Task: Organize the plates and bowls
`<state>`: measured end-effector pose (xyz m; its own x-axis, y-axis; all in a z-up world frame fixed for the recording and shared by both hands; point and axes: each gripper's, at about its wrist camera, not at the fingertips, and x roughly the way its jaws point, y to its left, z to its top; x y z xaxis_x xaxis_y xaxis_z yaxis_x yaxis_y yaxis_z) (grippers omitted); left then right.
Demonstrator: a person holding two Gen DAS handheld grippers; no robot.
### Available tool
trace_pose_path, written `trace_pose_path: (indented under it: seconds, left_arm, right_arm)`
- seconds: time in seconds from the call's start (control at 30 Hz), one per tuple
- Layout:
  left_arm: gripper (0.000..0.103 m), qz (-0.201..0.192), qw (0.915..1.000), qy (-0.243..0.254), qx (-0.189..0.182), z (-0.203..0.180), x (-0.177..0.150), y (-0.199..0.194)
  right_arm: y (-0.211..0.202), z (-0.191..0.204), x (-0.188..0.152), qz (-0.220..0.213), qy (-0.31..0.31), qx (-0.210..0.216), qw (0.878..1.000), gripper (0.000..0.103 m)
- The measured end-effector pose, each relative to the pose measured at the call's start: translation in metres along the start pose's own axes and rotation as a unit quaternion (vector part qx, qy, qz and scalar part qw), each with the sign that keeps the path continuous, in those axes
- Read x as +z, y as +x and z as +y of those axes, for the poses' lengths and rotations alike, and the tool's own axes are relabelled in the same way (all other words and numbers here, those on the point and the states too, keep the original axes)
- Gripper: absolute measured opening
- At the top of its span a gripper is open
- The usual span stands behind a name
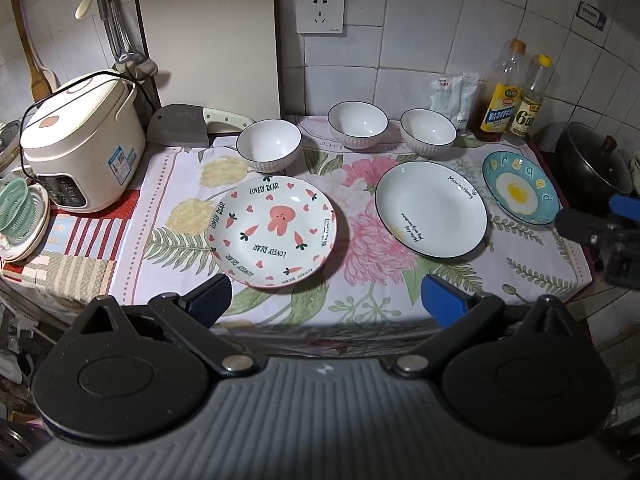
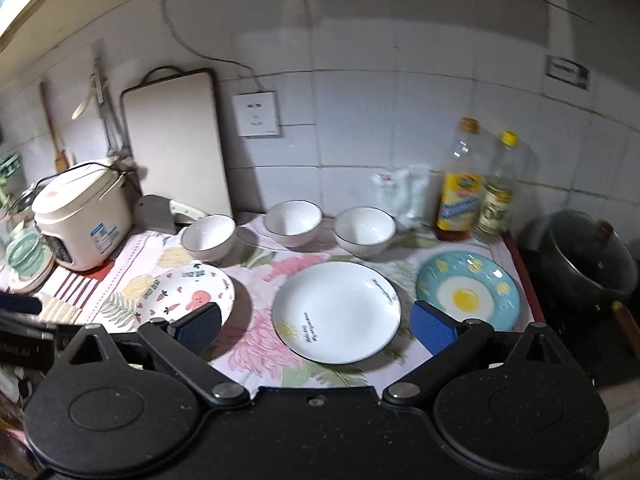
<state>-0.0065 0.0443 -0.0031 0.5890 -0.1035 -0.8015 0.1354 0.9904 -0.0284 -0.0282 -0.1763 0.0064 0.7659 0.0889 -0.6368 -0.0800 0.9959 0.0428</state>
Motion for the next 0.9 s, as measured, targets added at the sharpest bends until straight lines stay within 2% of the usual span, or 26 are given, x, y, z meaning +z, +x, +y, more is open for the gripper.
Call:
trace_pose_path:
  seconds: [0.17,0.27,0.37,0.57,0.7,0.9]
  left_arm:
    - [0.101,0.005,0.9999,0.004,-0.009,0.016,0.012,0.008]
    - [0.1,0.013,0.9993,-0.011,-0.032,0.02,0.016,0.019]
    - [0.097,0.021,0.9987,-0.01,-0.046,0.015,0.017,0.033]
    - [0.095,0.004,0.9979,-0.009,-0.065,-0.007,0.022,0.062]
    - [0.091,-0.015,0.9983,-0.002,-0.057,-0.029,0.03,0.095]
    - [0.083,-0.007,0.9981,-0.024,-0.056,-0.054,0.038,0.162]
  right_arm:
    - [0.012,0.013,0.006,-0.001,0.005,0.018,1.0,0.099]
    - [0.022,0.012,0.004,0.0,0.004,0.033,0.999,0.099]
    - [0.034,0.005,0.001,0.004,-0.006,0.032,0.999,0.097]
    - [0.06,-0.024,-0.003,-0.01,-0.021,0.043,0.999,0.096]
    - [0.094,-0.05,-0.012,-0.009,-0.025,0.038,0.999,0.094]
    - [0.153,-0.087,-0.028,0.038,0.027,0.057,0.997,0.087]
